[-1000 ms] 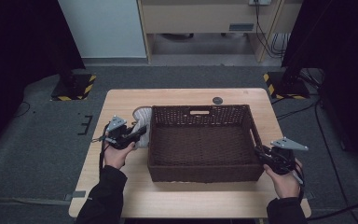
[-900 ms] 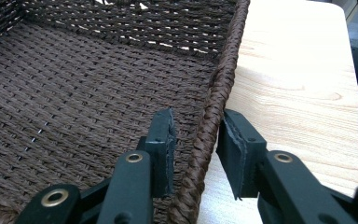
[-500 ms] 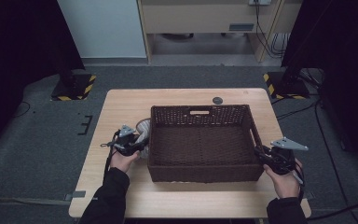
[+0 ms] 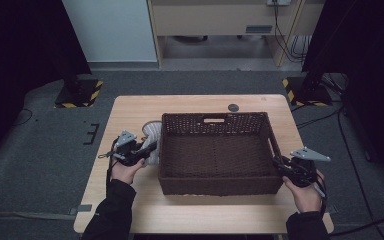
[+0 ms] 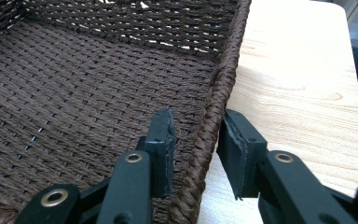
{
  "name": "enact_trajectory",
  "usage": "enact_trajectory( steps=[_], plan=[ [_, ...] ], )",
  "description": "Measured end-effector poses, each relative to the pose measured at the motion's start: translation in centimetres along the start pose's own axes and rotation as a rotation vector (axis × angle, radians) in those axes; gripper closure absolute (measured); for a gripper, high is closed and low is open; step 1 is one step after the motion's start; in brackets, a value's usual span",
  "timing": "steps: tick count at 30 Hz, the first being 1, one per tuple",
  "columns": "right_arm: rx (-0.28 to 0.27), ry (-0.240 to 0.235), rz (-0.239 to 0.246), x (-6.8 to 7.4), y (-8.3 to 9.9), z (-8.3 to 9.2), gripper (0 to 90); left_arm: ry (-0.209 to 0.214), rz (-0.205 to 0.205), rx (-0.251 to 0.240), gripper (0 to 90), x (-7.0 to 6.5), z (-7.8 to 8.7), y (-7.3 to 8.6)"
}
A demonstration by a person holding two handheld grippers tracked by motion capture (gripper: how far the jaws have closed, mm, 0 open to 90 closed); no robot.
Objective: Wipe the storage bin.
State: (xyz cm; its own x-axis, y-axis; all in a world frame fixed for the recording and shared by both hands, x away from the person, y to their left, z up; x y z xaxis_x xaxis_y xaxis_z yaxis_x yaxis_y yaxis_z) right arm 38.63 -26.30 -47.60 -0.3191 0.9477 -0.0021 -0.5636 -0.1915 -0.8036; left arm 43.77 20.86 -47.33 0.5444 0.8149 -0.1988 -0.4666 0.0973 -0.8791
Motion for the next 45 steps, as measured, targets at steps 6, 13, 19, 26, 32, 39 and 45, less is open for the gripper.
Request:
enact_trajectory(
  steps=[6,13,19,26,32,39,45],
  plan=[
    [0.002,0.001,-0.001,0.0,0.0,0.0,65.5,0.020,-0.010,-0.003,68.0,-0.4,0.6,0.1],
    [0.004,-0.001,0.001,0.0,0.0,0.0,65.5,0.008,-0.026,0.078,68.0,-0.4,-0.5,2.4],
    [0.004,-0.001,0.000,0.0,0.1,0.0,65.5,-0.006,-0.026,0.130,68.1,0.0,-1.5,4.1],
    [0.004,-0.002,-0.002,0.1,0.1,0.0,65.4,-0.020,-0.025,0.181,68.0,0.2,-2.3,5.6],
    [0.004,0.000,-0.001,0.1,0.1,0.0,65.4,-0.011,-0.003,0.137,67.9,0.0,-1.1,4.7],
    [0.005,0.002,0.002,0.1,0.1,0.0,65.2,0.051,0.022,-0.016,67.8,-1.1,2.6,1.2],
    [0.006,0.003,0.000,0.1,0.1,0.0,65.2,0.058,-0.004,-0.004,67.6,-1.7,3.1,1.3]
  ],
)
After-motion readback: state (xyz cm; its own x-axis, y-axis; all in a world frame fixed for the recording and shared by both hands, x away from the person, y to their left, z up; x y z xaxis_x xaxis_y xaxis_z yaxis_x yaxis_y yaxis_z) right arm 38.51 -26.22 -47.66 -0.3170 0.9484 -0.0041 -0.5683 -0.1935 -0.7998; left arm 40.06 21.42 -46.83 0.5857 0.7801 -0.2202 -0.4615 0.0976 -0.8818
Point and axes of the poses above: each handheld gripper's, and its own axes: z roughly backward along the jaws, y roughly out of its underside, x roughly to its left, the point moved 5 cm from there along -z, roughly forward along the jaws, and after that the axes turned 3 degrees about y, right-handed, at the moved point
